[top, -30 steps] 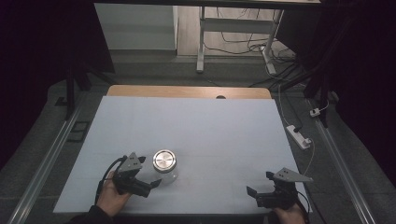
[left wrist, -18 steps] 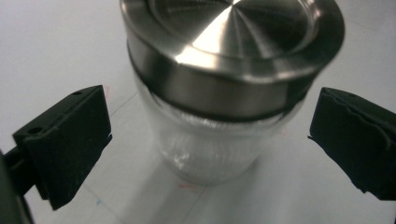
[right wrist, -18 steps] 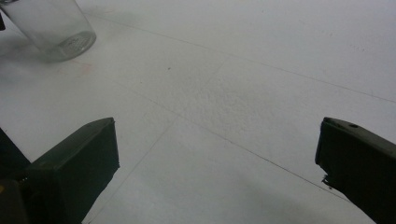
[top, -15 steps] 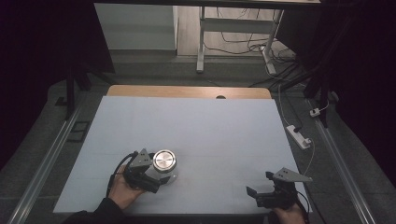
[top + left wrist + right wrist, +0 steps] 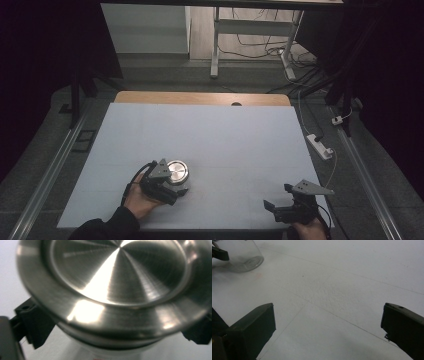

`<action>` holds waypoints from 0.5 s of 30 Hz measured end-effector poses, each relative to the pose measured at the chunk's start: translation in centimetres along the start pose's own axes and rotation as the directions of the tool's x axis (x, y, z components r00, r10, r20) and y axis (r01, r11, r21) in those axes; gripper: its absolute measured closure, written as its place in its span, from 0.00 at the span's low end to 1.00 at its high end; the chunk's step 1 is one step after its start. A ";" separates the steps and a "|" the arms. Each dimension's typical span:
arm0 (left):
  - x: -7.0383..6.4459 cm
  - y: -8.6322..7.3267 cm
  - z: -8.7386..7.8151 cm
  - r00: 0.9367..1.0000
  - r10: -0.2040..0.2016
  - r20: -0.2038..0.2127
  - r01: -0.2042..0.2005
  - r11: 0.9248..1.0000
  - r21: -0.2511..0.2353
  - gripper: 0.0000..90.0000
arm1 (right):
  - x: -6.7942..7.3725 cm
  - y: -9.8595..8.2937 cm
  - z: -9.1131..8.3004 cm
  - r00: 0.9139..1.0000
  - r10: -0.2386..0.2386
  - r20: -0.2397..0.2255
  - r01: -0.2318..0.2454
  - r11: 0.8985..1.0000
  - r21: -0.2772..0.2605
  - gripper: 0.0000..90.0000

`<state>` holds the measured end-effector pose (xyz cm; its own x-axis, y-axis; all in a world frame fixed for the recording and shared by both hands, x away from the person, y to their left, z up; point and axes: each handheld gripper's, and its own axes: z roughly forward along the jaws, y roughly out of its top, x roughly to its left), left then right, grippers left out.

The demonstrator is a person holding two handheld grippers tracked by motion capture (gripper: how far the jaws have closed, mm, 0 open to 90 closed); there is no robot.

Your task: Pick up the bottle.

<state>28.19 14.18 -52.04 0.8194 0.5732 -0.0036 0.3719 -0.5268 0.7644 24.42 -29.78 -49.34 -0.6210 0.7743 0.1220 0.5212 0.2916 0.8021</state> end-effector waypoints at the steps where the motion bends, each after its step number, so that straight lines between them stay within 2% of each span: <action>1: 0.0 0.0 0.0 1.000 0.004 0.000 -0.004 1.000 0.000 0.08 | 0.0 0.0 0.0 1.000 0.000 -0.001 0.000 1.000 0.000 0.00; 4: 0.1 0.0 -0.1 1.000 0.010 -0.017 -0.010 1.000 -0.002 0.14 | 0.0 0.0 0.0 1.000 0.000 -0.001 0.000 1.000 0.001 0.00; 5: 0.2 0.0 -0.1 1.000 0.003 -0.007 -0.003 1.000 -0.006 0.16 | 0.0 0.0 0.0 1.000 0.000 -0.002 0.000 1.000 0.001 0.00; 15: 0.4 -0.3 -0.1 1.000 0.003 0.010 -0.002 1.000 -0.030 0.17 | 0.0 0.0 0.0 1.000 0.002 -0.005 -0.002 1.000 0.001 0.00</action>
<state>28.38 14.60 -52.20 0.8246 0.5657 -0.0080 0.3566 -0.5087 0.7836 24.45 -29.78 -49.34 -0.6228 0.7721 0.1261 0.5228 0.2908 0.8013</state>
